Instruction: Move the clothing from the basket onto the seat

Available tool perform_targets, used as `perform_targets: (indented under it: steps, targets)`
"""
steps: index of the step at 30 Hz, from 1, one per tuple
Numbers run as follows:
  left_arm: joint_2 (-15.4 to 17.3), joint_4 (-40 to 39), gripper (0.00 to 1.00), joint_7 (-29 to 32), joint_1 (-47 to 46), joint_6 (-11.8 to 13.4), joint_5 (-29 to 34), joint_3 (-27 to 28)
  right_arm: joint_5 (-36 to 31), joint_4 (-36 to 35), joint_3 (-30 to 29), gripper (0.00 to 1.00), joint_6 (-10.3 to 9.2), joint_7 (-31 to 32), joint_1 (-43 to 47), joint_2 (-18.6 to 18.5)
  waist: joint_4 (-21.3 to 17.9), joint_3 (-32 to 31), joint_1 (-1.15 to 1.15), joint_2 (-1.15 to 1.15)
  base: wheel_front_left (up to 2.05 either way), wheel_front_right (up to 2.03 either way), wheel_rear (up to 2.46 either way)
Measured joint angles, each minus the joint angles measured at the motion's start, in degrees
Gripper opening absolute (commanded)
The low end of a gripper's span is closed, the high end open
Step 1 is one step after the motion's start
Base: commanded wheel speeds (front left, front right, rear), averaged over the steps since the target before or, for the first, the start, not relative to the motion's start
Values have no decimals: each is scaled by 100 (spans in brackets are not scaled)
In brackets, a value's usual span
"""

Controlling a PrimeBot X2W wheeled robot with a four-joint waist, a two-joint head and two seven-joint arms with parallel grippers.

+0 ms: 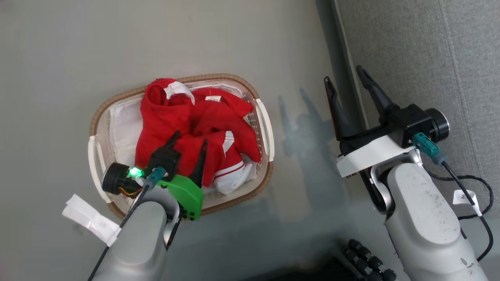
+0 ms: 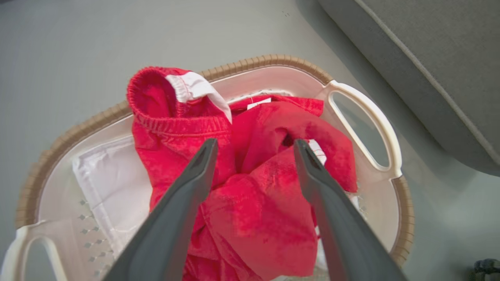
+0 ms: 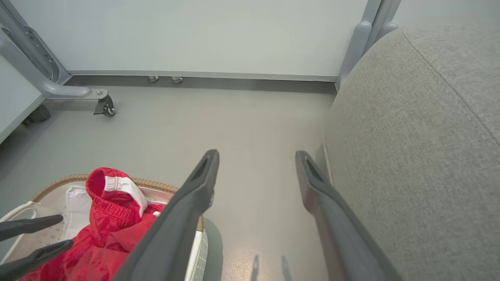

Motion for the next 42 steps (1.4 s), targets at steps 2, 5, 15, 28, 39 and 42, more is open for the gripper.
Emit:
perform_targets:
  steps: [2,5,15,28,39,42]
  targets:
    - [45,157,100,-1,-117,0,-178,-227,15,-19,33,100,0,0,-51,8,-68,119,0,0,0,0,0]
    - [133,392,100,0,-309,-1,-411,-536,63,-23,86,100,0,0,-53,7,-157,268,0,0,0,0,0]
    - [220,1435,100,-1,-810,-2,-859,-1132,101,-37,101,100,0,0,-65,15,-272,604,-1,0,0,0,0]
    - [204,2596,100,0,-1332,134,-942,-1245,26,-56,168,100,0,0,-87,18,-171,796,-1,0,0,0,0]
    - [202,2878,100,0,-1740,176,-1000,-1260,58,-96,247,100,0,0,-158,18,-186,1139,-1,0,0,0,0]
    - [232,2907,100,5,-1889,171,-1002,-1282,88,-105,302,100,0,0,-192,18,-204,1239,-1,0,0,0,0]
